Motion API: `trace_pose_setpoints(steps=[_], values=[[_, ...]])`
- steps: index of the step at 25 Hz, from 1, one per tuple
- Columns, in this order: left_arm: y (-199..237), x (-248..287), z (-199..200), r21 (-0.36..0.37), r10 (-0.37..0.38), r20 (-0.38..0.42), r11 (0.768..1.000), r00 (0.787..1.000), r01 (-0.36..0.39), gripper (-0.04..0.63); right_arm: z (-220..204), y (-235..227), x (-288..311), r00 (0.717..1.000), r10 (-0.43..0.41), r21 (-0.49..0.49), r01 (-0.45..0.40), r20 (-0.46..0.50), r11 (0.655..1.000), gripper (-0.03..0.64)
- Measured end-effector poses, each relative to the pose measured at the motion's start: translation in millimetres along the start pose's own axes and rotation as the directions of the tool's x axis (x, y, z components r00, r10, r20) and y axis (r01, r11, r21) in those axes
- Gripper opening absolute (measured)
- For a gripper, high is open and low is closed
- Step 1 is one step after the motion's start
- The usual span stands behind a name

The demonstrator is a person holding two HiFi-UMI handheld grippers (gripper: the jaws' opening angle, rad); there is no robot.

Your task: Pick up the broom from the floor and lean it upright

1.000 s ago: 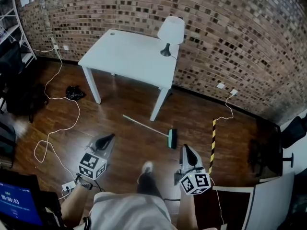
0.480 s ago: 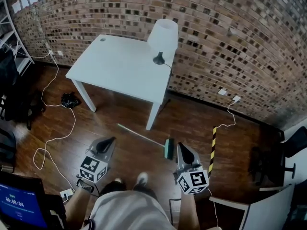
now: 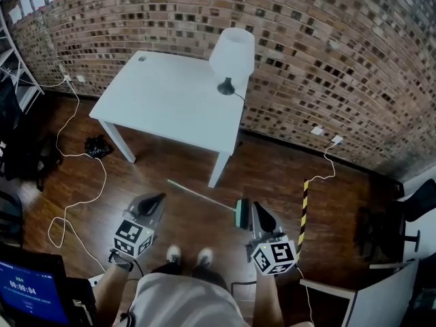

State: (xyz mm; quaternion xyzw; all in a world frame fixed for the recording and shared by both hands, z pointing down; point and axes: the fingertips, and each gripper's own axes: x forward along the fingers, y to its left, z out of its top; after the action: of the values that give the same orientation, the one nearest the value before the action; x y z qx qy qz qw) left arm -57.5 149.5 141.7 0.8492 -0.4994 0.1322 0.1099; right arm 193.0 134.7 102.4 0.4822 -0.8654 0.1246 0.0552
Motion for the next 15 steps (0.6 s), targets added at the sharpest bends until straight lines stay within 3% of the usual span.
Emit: trace_pose_setpoints(steps=[6,15], values=[[8,12,-4,-0.009,0.021,-0.007,1.000,1.000,-0.021,0.000,-11,-11,19,0.999,0.008,0.020,-0.007,-0.041,1.000,0.014],[12,34,-40,-0.076,0.094,-0.094,0.992,0.991,-0.101,0.000,-43,-4,61,0.973,0.154,-0.070,-0.168,-0.169,0.983,0.020]])
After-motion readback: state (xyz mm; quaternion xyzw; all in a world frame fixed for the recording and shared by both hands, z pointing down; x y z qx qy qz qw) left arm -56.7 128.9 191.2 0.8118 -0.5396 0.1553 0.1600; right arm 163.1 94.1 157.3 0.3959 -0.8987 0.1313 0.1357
